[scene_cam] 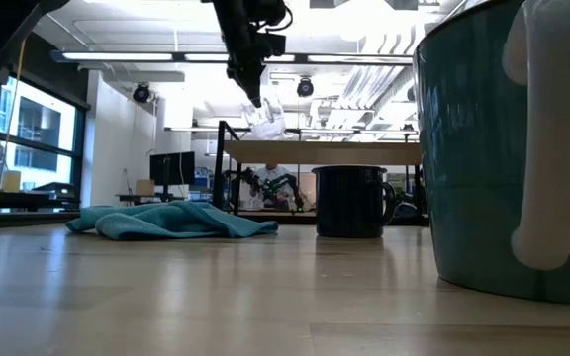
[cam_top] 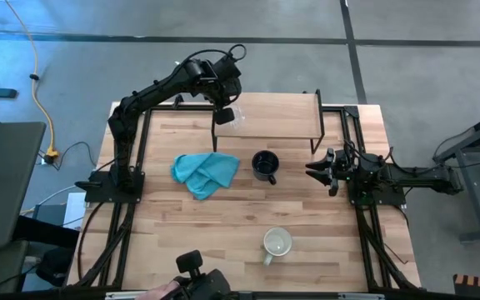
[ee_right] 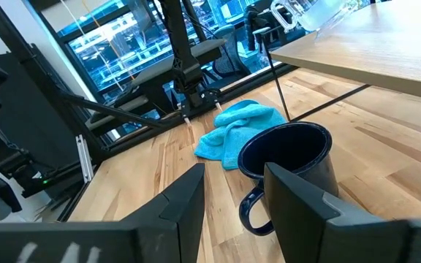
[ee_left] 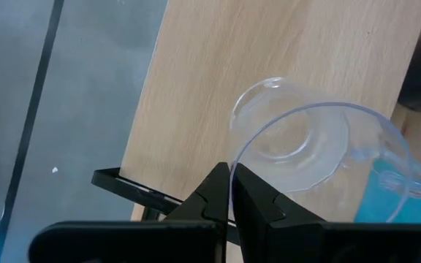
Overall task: Stack small to large cups/mugs on shelf
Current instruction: Put the transparent mug on the shelf
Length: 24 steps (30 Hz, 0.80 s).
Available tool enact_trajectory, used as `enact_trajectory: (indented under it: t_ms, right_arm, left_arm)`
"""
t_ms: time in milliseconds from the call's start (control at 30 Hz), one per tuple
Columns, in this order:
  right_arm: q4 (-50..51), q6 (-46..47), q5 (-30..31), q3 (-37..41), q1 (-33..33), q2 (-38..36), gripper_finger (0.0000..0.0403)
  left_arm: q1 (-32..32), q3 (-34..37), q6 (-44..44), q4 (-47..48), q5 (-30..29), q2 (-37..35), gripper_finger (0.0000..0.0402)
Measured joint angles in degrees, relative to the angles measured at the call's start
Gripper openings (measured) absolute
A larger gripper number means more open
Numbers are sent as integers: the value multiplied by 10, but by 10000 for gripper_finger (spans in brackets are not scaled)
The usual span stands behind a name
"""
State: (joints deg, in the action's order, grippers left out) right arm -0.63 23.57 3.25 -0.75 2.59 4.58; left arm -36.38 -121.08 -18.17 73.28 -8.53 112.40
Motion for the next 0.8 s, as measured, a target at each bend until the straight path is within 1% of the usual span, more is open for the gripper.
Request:
enact_trajectory:
  t_ms: [800]
  right_arm:
    - [0,0,0,0,0,0,134]
  left_arm:
    - [0,0,0,-4,-7,0,8]
